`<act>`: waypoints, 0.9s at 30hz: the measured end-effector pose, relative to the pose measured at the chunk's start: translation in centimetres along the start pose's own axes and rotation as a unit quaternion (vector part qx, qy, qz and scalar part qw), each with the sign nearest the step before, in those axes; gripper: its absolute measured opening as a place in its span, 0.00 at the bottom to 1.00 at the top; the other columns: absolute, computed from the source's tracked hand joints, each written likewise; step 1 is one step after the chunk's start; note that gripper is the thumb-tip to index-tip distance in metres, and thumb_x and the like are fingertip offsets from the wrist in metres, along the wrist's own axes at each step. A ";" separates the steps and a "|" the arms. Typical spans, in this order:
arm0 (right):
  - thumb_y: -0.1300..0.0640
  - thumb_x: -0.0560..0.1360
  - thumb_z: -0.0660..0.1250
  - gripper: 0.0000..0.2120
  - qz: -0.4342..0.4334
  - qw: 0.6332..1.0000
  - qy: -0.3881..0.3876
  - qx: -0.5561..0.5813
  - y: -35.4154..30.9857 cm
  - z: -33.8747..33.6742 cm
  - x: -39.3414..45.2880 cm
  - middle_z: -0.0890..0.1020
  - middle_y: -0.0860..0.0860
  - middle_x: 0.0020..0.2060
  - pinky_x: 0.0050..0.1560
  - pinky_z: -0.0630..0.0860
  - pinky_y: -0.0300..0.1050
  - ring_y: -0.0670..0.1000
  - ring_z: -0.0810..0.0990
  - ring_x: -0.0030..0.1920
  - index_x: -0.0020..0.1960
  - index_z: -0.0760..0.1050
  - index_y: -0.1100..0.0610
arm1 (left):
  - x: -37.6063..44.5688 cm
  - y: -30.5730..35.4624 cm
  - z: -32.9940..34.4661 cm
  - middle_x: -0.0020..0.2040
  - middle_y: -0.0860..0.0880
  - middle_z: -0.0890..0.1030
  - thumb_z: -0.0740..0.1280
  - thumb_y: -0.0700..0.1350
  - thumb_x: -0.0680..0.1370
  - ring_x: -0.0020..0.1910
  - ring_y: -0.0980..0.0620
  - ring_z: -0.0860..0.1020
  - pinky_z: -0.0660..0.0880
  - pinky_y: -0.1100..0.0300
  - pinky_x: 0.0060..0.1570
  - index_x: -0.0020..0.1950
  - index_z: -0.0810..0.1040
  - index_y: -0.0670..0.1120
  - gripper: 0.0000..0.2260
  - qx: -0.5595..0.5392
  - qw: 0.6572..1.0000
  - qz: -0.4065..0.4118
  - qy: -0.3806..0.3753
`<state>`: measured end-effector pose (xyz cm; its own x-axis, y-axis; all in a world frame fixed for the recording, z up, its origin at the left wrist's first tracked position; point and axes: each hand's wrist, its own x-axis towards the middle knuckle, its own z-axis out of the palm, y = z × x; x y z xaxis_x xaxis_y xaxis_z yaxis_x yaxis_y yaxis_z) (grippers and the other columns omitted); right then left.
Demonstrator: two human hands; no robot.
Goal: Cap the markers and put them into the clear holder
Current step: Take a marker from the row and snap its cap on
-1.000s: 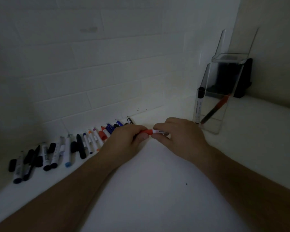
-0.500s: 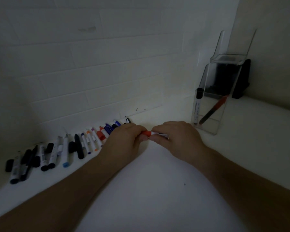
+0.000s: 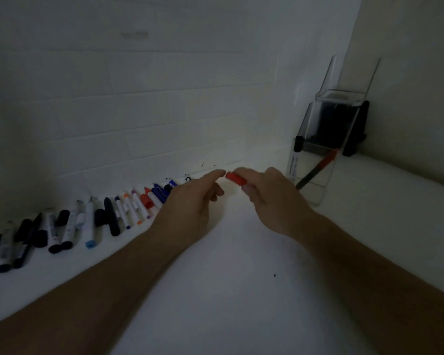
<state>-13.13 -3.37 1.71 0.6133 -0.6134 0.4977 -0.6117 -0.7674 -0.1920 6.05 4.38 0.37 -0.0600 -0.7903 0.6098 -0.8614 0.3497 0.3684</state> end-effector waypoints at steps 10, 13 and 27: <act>0.59 0.82 0.64 0.13 0.061 0.968 0.242 -0.005 2.8 -12.1 3.5 0.77 0.55 0.57 0.53 0.73 0.37 0.47 0.74 0.52 0.66 0.71 0.59 | -1.2 0.9 1.4 0.60 0.50 0.77 0.65 0.38 0.79 0.59 0.55 0.73 0.58 0.76 0.62 0.71 0.74 0.51 0.21 0.000 0.990 0.131 -0.052; 0.58 0.82 0.64 0.11 0.082 0.975 0.204 -0.036 4.3 -13.1 3.1 0.77 0.52 0.51 0.48 0.74 0.35 0.48 0.75 0.47 0.63 0.72 0.59 | -1.4 0.9 1.6 0.59 0.48 0.77 0.65 0.39 0.78 0.57 0.52 0.75 0.66 0.67 0.60 0.68 0.76 0.50 0.19 -0.003 0.987 0.149 -0.058; 0.53 0.83 0.58 0.12 0.170 0.966 0.093 -0.170 5.7 -9.4 1.9 0.78 0.56 0.42 0.40 0.80 0.55 0.56 0.77 0.36 0.65 0.62 0.53 | -1.6 0.9 1.9 0.55 0.49 0.78 0.64 0.39 0.78 0.49 0.53 0.75 0.71 0.62 0.50 0.64 0.79 0.48 0.15 0.017 0.983 0.169 -0.068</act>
<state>-20.11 -7.18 9.53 0.2679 -0.7506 0.6041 -0.9101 -0.4029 -0.0971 4.46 4.97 -1.61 -0.4109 -0.6927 0.5928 -0.7970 0.5886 0.1353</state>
